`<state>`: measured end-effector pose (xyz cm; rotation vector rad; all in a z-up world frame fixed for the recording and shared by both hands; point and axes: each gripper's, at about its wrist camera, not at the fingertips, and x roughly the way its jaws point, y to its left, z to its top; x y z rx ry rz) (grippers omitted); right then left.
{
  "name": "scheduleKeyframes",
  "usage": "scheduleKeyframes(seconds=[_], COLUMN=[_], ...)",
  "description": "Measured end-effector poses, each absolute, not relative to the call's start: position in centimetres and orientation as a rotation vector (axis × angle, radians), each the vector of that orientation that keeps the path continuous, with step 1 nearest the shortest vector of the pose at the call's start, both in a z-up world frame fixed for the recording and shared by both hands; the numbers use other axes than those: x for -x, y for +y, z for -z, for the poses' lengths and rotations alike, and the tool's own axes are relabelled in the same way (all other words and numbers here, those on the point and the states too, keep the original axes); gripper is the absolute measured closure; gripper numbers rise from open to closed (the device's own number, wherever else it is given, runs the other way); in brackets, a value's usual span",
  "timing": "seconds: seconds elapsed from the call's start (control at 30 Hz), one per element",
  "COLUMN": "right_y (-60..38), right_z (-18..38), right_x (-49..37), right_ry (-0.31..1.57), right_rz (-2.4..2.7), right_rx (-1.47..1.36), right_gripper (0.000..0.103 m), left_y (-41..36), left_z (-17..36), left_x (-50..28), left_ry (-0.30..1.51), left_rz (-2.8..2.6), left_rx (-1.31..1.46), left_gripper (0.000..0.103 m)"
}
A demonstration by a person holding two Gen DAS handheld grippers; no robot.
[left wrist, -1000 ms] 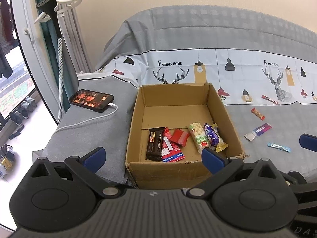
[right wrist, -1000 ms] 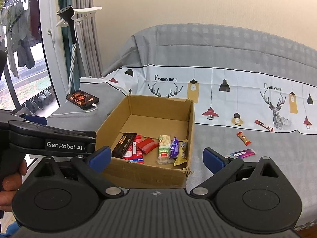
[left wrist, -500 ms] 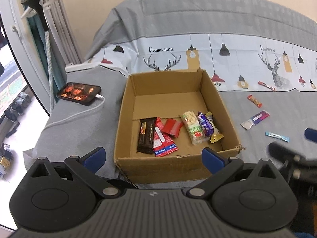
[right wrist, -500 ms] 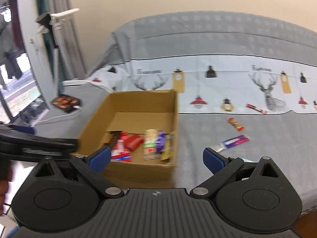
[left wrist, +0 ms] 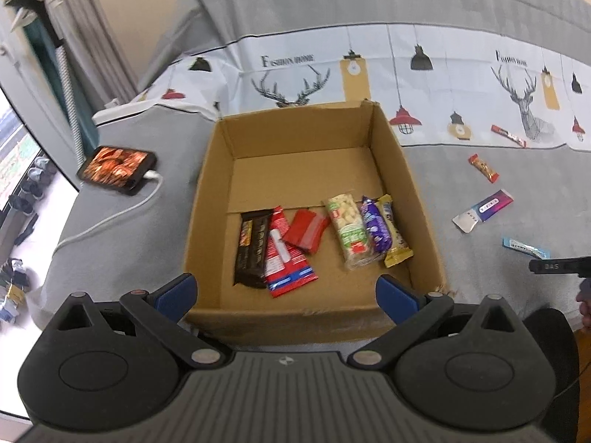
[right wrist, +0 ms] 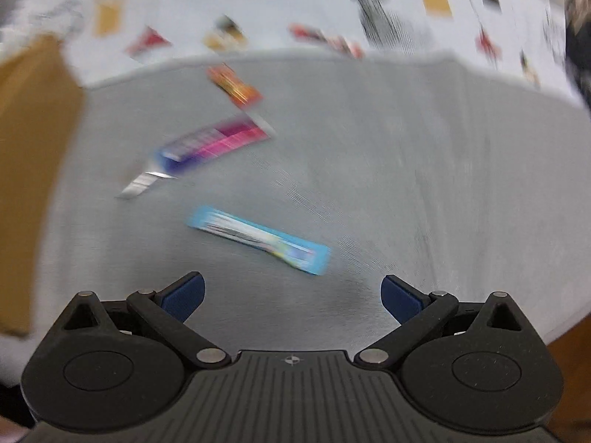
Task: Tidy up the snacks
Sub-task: 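Grasp the purple tube with the left tool while the right tool grasps the blue stick snack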
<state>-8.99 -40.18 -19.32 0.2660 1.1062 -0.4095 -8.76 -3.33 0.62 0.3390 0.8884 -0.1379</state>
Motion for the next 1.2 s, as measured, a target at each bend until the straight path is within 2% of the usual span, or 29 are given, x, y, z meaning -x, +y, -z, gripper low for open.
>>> scheduleKeyframes(seconds=[0.1, 0.3, 0.5, 0.6, 0.77, 0.87, 1.0, 1.2], right_y=[-40.9, -44.5, -46.7, -47.8, -47.4, -45.5, -42.7, -45.8], right_z=[21.4, 21.7, 21.3, 20.8, 21.2, 22.0, 22.6, 22.5], right_x=[7.7, 7.1, 8.2, 8.2, 6.9, 5.0, 3.7, 7.7], right_ry=[1.111, 0.987, 1.004, 0.983, 0.918, 0.898, 0.976, 1.022], right_rz=[0.396, 0.462, 0.345, 0.302, 0.335, 0.406, 0.434, 0.461], right_rx=[-0.261, -0.308, -0.235, -0.335, -0.555, -0.485, -0.264, -0.306], right_gripper=[0.0, 0.001, 0.001, 0.001, 0.001, 0.0, 0.001, 0.001], left_y=[-6.0, -13.5, -22.0, -24.4, -26.1, -25.8, -24.9, -25.1], left_z=[-0.2, 1.0, 3.8, 4.7, 6.1, 6.7, 7.2, 8.0], left_x=[7.0, 3.2, -0.5, -1.8, -3.1, -3.2, -3.2, -3.0], left_ry=[0.902, 0.931, 0.934, 0.944, 0.979, 0.993, 1.006, 1.01], left_rz=[0.158, 0.266, 0.364, 0.388, 0.392, 0.384, 0.367, 0.387], left_rx=[-0.374, -0.421, -0.522, -0.503, -0.49, -0.498, -0.507, -0.515], left_gripper=[0.0, 0.0, 0.0, 0.0, 0.0, 0.0, 0.0, 0.0])
